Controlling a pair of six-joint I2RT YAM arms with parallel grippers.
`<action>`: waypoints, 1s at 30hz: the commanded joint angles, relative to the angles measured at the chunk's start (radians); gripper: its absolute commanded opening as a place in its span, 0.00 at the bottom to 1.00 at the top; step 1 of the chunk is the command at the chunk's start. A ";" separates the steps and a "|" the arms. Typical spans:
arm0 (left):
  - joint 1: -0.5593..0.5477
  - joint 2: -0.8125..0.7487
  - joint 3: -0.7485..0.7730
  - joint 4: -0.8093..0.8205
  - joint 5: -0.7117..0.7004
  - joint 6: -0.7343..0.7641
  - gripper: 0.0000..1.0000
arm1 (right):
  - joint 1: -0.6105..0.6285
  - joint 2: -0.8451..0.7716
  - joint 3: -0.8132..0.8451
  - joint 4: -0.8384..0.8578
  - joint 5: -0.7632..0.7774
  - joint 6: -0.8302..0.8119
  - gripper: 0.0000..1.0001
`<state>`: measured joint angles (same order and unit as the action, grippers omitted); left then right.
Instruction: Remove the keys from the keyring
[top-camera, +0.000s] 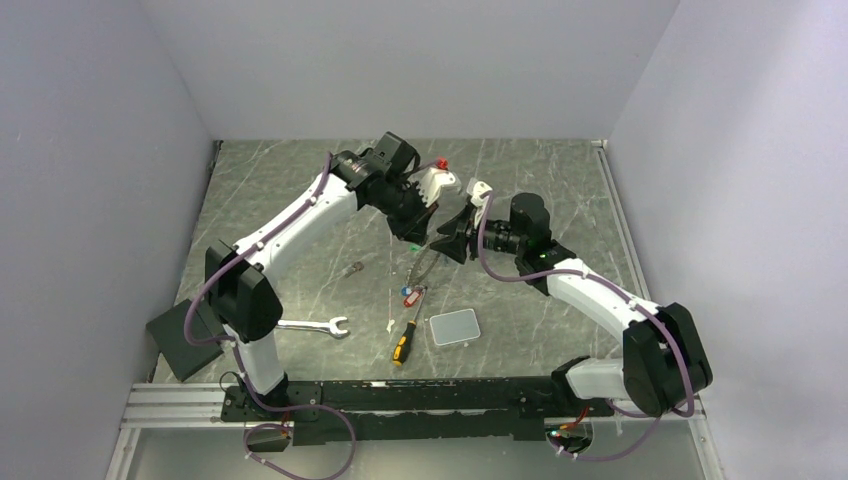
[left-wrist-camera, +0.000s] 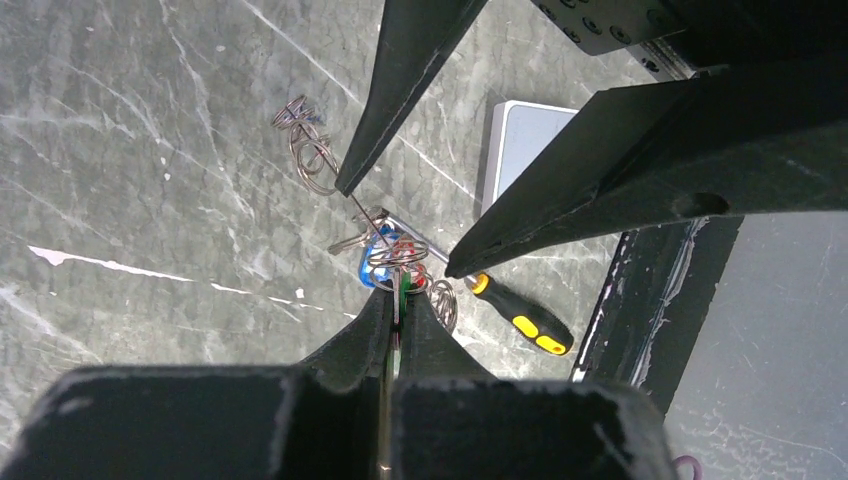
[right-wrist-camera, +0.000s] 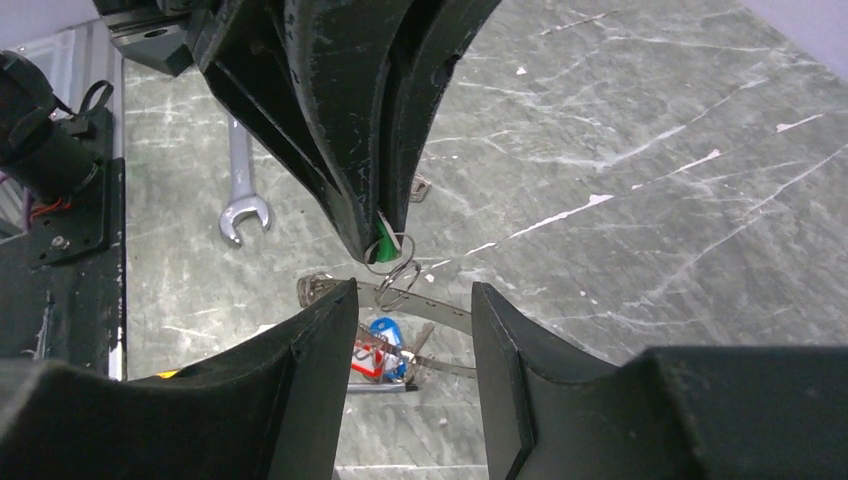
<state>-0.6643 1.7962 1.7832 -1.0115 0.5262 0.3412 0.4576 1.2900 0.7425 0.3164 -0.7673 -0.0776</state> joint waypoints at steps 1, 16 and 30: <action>0.013 -0.013 0.031 0.035 0.052 -0.040 0.00 | -0.024 -0.042 -0.024 0.117 0.008 0.020 0.49; 0.032 -0.001 0.020 0.057 0.079 -0.093 0.00 | -0.015 -0.093 0.031 -0.067 -0.002 -0.111 0.47; 0.032 0.022 0.022 0.060 0.103 -0.102 0.00 | 0.075 -0.029 0.061 -0.090 0.138 -0.157 0.48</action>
<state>-0.6315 1.8194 1.7832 -0.9844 0.5804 0.2630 0.5220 1.2510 0.7578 0.2169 -0.6846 -0.2031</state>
